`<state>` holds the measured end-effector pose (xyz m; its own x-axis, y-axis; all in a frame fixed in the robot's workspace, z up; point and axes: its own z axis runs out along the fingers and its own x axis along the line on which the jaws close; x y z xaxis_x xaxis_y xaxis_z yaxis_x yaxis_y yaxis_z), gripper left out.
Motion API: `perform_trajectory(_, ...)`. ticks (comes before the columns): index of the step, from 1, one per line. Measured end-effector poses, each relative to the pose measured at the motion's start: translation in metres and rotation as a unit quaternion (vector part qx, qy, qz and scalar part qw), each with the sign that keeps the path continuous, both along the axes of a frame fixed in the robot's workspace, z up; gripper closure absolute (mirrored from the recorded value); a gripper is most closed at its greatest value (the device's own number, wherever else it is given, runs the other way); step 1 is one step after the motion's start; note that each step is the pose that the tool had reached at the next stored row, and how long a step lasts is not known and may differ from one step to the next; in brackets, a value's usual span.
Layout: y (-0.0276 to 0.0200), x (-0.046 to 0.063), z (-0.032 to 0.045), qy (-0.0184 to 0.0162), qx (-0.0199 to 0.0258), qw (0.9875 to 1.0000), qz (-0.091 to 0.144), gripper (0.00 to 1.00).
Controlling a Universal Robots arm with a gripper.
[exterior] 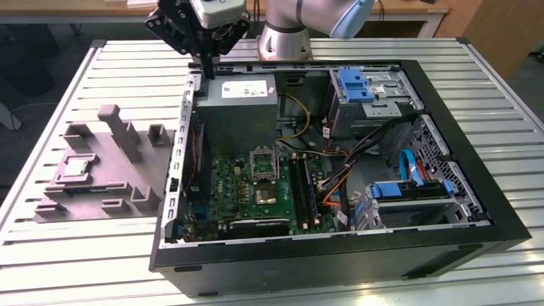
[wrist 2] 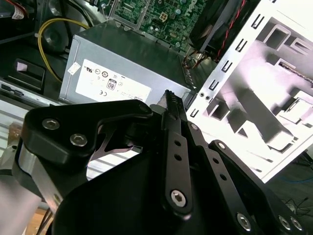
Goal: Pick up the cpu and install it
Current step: 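Reach for the cpu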
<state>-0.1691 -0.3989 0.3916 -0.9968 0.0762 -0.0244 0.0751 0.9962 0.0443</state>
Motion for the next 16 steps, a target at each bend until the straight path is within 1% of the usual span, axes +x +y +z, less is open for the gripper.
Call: perform_trajectory(16,0.0,-0.0044,-0.0002,0.0,0.0,1.0,0.0,0.89)
